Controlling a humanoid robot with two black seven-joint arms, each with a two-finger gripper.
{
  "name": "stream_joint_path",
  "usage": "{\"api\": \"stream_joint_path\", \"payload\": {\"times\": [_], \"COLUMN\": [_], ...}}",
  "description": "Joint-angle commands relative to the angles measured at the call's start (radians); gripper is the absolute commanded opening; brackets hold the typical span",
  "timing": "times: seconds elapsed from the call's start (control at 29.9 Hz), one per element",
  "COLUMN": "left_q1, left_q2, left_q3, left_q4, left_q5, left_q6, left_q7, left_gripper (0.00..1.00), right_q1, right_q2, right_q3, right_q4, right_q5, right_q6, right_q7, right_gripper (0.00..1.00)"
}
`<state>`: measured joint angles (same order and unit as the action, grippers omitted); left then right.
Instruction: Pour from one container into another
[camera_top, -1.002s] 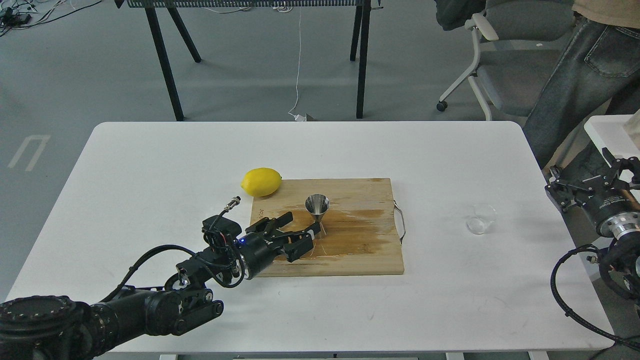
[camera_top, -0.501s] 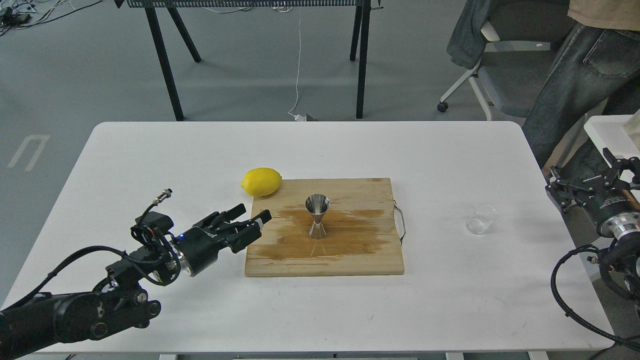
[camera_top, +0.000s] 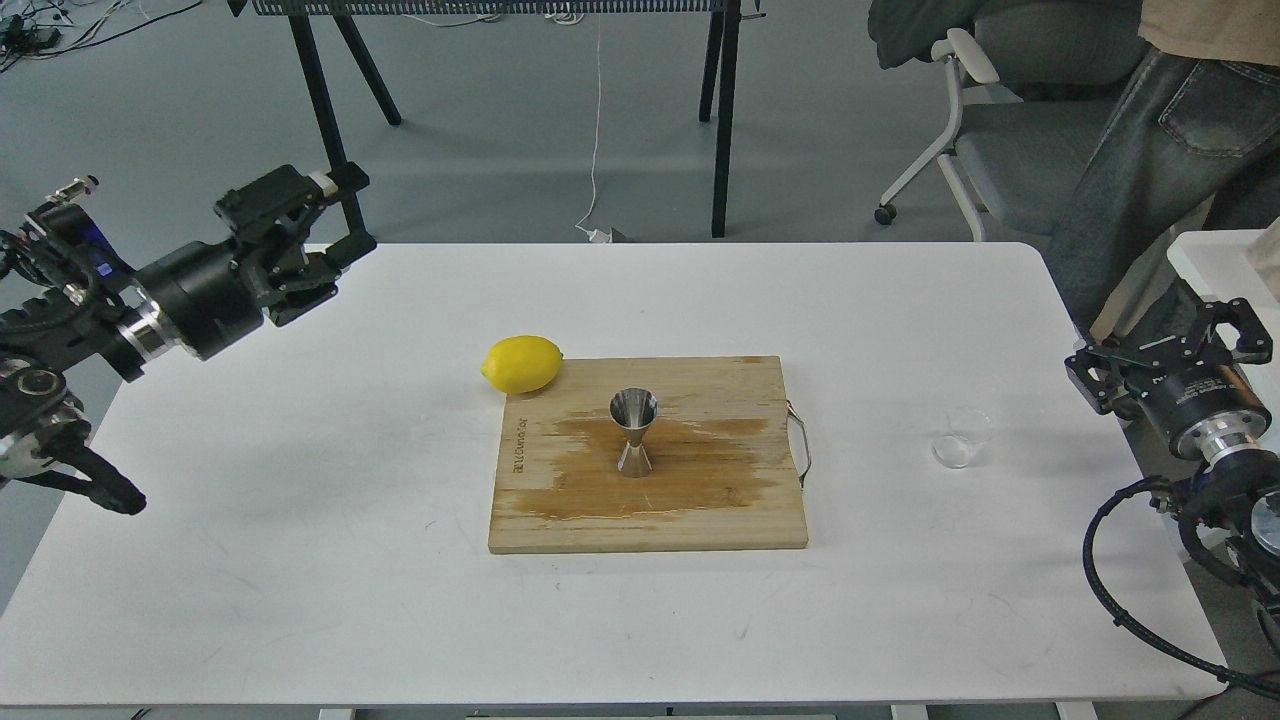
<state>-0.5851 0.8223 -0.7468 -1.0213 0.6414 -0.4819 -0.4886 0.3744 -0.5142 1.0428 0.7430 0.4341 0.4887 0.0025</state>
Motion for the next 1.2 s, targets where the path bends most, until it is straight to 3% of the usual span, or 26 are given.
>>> {"api": "stream_joint_path", "payload": {"times": [0.0,0.2,0.33,0.57,0.7,0.77,0.87,1.0,1.17], "left_q1": [-0.035,-0.075,-0.097,-0.292,-0.309,-0.323,-0.323,-0.302,-0.246], "left_q2": [-0.005,-0.011,-0.014,-0.069,-0.081,-0.11,-0.143,-0.141,-0.134], "left_q3": [-0.031,-0.019,-0.003,0.156,0.17,0.17,0.158,0.162,0.175], "left_q4": [0.198,0.411,0.406,0.409,0.414,0.414,0.417,0.417,0.417], "left_q5": [-0.213,-0.679,-0.733,-0.743,-0.744,-0.744,-0.747,-0.749,-0.74], "left_q6": [-0.007,-0.007,-0.007,-0.007,-0.007,-0.007,-0.007,-0.007,-0.007], "left_q7": [0.0,0.0,0.0,0.0,0.0,0.0,0.0,0.0,0.0], "left_gripper": [0.92,0.91,0.91,0.91,0.91,0.91,0.91,0.92,0.92], "right_q1": [-0.002,-0.003,0.0,0.001,-0.003,-0.011,-0.035,-0.103,-0.268], "right_q2": [-0.004,-0.006,-0.003,-0.004,-0.023,-0.041,-0.107,-0.233,-0.386], "right_q3": [0.003,0.011,0.013,0.016,0.017,0.019,0.02,0.025,0.026], "right_q4": [0.055,0.154,0.179,0.216,0.272,0.332,0.467,0.651,0.826], "right_q5": [0.0,0.009,0.012,0.015,0.018,0.031,0.099,0.218,0.402], "right_q6": [0.0,0.0,0.0,0.0,0.0,-0.056,-0.149,-0.251,-0.271], "right_q7": [-0.007,-0.01,-0.01,-0.01,-0.013,-0.028,-0.059,-0.059,-0.058], "right_gripper": [1.0,1.0,0.99,0.99,0.99,0.99,0.99,0.99,0.99]}}
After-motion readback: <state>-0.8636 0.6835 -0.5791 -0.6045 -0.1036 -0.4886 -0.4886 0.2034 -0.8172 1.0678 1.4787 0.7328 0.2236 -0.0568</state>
